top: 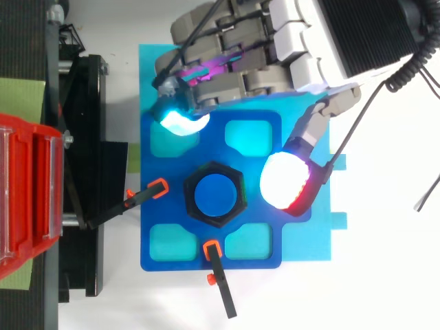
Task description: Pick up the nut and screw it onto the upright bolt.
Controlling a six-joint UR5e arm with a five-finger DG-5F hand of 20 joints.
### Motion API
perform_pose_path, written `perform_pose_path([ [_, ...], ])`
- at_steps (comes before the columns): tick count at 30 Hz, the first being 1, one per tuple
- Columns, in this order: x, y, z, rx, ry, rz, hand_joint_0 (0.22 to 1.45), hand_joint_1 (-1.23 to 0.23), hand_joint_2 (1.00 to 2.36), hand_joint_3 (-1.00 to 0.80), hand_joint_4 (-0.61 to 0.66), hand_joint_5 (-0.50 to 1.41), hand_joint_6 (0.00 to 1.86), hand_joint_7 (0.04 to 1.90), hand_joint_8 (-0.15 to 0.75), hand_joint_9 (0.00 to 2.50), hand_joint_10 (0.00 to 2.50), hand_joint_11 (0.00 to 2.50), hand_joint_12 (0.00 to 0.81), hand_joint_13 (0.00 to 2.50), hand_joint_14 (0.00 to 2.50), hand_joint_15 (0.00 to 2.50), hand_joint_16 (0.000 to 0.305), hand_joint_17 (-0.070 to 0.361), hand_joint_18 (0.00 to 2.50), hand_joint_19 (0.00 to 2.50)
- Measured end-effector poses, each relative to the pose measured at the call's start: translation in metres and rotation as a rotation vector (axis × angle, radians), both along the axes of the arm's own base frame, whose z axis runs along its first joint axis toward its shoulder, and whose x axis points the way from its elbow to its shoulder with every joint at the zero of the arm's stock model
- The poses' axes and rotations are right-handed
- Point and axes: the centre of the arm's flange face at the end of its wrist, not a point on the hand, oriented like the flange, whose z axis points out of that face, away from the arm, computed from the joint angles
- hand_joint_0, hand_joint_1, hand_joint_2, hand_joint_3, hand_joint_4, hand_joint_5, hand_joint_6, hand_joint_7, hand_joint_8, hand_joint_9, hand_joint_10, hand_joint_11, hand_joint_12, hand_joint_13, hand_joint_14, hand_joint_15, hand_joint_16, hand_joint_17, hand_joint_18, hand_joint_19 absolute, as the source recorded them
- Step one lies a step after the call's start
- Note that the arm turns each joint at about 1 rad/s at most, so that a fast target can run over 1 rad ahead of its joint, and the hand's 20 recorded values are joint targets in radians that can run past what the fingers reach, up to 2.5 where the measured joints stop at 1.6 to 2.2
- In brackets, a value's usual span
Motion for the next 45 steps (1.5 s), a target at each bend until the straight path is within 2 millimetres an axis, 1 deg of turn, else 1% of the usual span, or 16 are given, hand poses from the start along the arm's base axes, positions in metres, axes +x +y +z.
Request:
perform_pose_path([
  [4, 0.004, -0.004, 0.011, 0.001, -0.014, 0.02, 0.45, -0.09, 1.0, -0.5, 0.19, -0.11, 0.5, 0.71, 0.248, 0.91, 0.0, 0.0, 0.235, 0.69, 0.0, 0.0, 0.037, 0.083, 0.54, 0.19],
  [6, 0.006, -0.005, 0.016, 0.004, -0.018, 0.029, 0.45, -0.09, 1.0, -0.5, 0.19, -0.11, 0.5, 0.7, 0.247, 0.9, 0.0, 0.0, 0.236, 0.68, 0.0, 0.0, 0.037, 0.083, 0.53, 0.18],
  [11, 0.009, 0.003, 0.019, 0.008, -0.021, 0.04, 0.45, -0.09, 1.0, -0.5, 0.19, -0.12, 0.5, 0.66, 0.234, 0.85, 0.0, 0.0, 0.242, 0.62, 0.0, 0.0, 0.035, 0.078, 0.45, 0.15],
  [15, 0.011, 0.014, 0.018, 0.016, -0.01, 0.044, 0.45, -0.09, 1.0, -0.5, 0.19, -0.12, 0.5, 0.65, 0.226, 0.81, 0.0, 0.0, 0.243, 0.58, 0.0, 0.0, 0.034, 0.076, 0.38, 0.11],
  [24, 0.017, 0.046, 0.013, 0.03, 0.03, 0.045, 0.45, -0.09, 1.0, -0.5, 0.19, -0.12, 0.5, 0.64, 0.224, 0.8, 0.0, 0.0, 0.244, 0.57, 0.0, 0.0, 0.034, 0.076, 0.36, 0.1],
  [28, 0.018, 0.055, 0.012, 0.021, 0.035, 0.049, 0.46, -0.09, 1.0, -0.5, 0.19, -0.12, 0.5, 0.65, 0.225, 0.8, 0.0, 0.0, 0.245, 0.57, 0.0, 0.0, 0.033, 0.075, 0.36, 0.1],
  [33, 0.018, 0.061, 0.01, 0.018, 0.044, 0.053, 0.46, -0.09, 1.0, -0.5, 0.2, -0.12, 0.5, 0.66, 0.229, 0.8, 0.0, 0.0, 0.245, 0.57, 0.0, 0.0, 0.033, 0.075, 0.37, 0.1],
  [37, 0.016, 0.066, 0.004, 0.016, 0.053, 0.048, 0.46, -0.1, 1.0, -0.5, 0.2, -0.12, 0.5, 0.66, 0.227, 0.81, 0.0, 0.0, 0.245, 0.58, 0.0, 0.0, 0.033, 0.075, 0.38, 0.1],
  [45, 0.013, 0.068, -0.004, 0.021, 0.059, 0.038, 0.46, -0.11, 1.0, -0.5, 0.2, -0.12, 0.5, 0.69, 0.238, 0.82, 0.0, 0.0, 0.246, 0.6, 0.0, 0.0, 0.033, 0.075, 0.41, 0.11],
])
